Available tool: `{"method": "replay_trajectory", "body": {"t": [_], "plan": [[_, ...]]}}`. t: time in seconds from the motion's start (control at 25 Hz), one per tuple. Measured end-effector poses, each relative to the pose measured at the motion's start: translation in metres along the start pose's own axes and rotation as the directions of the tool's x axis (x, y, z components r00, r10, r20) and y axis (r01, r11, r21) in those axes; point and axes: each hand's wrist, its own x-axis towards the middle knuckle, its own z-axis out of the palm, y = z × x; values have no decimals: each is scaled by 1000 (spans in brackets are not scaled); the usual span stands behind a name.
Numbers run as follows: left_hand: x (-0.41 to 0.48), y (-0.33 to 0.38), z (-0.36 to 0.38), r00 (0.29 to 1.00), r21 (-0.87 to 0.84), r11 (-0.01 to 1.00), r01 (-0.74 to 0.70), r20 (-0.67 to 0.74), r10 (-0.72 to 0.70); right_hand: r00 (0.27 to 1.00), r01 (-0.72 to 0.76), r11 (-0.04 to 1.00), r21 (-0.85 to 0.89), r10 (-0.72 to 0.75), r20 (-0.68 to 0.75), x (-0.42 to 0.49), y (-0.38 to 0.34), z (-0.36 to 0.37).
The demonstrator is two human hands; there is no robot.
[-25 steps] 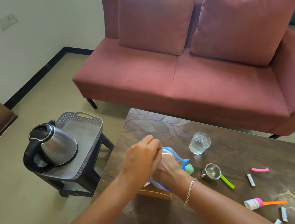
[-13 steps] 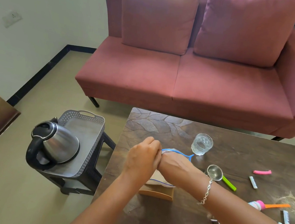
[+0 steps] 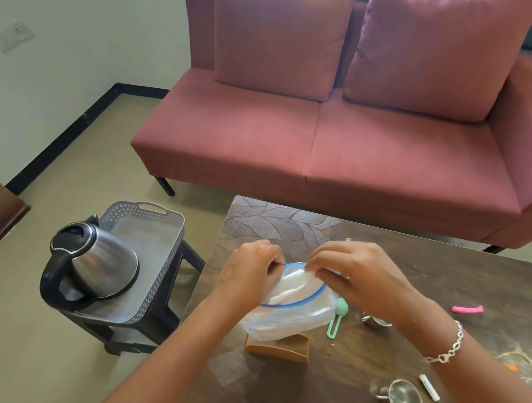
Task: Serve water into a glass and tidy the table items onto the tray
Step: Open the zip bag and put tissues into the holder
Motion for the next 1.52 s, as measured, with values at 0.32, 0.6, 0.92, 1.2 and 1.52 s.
{"method": "replay_trajectory", "body": {"t": [0.32,0.6,0.92,1.2,1.52], "plan": [[4,2,-9,998,43,999,21,64,-23,930,-74,811,581,266,-252,9,-11,-42],[0,-3,-9,999,38,999,-18,42,17,746,-14,731,682,462,-480,26,-15,-79],[0,-8,-20,998,38,998,-53,21,52,666,-562,826,50,488,-564,11,27,-76],[3,-5,-33,994,-65,992,-107,-41,105,921,-386,916,114,390,-16,-5,25,-45],[5,-1,-41,991,-172,977,-128,-52,120,972,-231,970,73,233,-27,0,6,-25]]}}
